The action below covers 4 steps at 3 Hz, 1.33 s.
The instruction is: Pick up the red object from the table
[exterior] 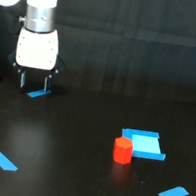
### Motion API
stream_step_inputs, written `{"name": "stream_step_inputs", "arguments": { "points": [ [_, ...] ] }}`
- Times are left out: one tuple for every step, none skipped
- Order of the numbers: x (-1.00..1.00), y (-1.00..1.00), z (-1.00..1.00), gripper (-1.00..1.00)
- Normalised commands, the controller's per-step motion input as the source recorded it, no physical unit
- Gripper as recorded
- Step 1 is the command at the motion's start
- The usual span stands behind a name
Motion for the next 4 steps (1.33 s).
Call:
{"name": "stream_step_inputs", "arguments": {
  "points": [
    [0.65, -0.23, -0.04, 0.95],
    [0.95, -0.76, -0.01, 0.96],
    [0.98, -0.99, 0.41, 0.97],
    [1.0, -0.57, 0.01, 1.0]
  ]
}}
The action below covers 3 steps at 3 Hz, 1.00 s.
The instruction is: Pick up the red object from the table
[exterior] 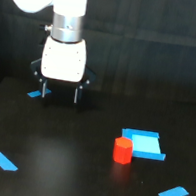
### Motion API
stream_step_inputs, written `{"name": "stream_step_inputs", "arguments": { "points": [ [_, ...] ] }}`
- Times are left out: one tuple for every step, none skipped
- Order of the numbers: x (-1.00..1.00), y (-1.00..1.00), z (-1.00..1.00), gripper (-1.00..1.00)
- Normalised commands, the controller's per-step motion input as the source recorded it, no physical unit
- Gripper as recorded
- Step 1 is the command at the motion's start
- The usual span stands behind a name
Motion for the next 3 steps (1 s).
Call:
{"name": "stream_step_inputs", "arguments": {
  "points": [
    [1.0, -0.38, -0.35, 1.0],
    [0.92, -0.43, -0.47, 0.99],
    [0.97, -0.34, -0.39, 0.92]
  ]
}}
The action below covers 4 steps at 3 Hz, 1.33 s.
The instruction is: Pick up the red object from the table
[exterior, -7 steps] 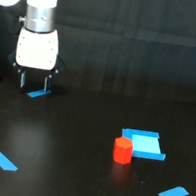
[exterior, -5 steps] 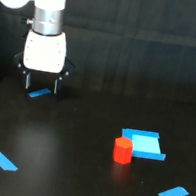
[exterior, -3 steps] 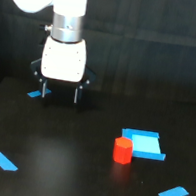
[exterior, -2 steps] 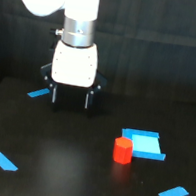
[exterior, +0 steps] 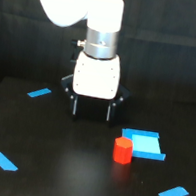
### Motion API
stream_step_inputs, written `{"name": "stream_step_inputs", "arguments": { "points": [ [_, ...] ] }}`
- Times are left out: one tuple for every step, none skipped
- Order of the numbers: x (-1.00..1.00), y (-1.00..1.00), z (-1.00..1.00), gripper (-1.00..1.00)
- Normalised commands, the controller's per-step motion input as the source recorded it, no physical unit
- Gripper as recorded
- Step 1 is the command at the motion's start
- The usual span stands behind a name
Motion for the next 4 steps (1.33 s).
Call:
{"name": "stream_step_inputs", "arguments": {
  "points": [
    [0.87, -0.76, -0.53, 1.0],
    [0.86, -0.86, -0.48, 1.0],
    [0.18, -0.81, -0.55, 0.96],
    [-0.06, -0.6, -0.28, 0.96]
  ]
}}
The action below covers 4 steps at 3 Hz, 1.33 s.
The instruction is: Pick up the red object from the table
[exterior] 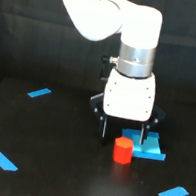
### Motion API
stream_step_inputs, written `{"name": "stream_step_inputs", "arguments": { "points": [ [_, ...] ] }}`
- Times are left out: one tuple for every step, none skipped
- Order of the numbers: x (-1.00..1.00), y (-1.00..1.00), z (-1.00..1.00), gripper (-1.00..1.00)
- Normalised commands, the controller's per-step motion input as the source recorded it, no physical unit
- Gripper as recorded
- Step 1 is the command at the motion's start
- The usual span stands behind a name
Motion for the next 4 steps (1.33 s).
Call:
{"name": "stream_step_inputs", "arguments": {
  "points": [
    [-0.07, -0.28, -0.18, 0.07],
    [-0.02, 0.0, -0.16, -0.71],
    [-0.02, -0.01, -0.04, -0.84],
    [-0.07, 0.02, -0.11, -0.97]
  ]
}}
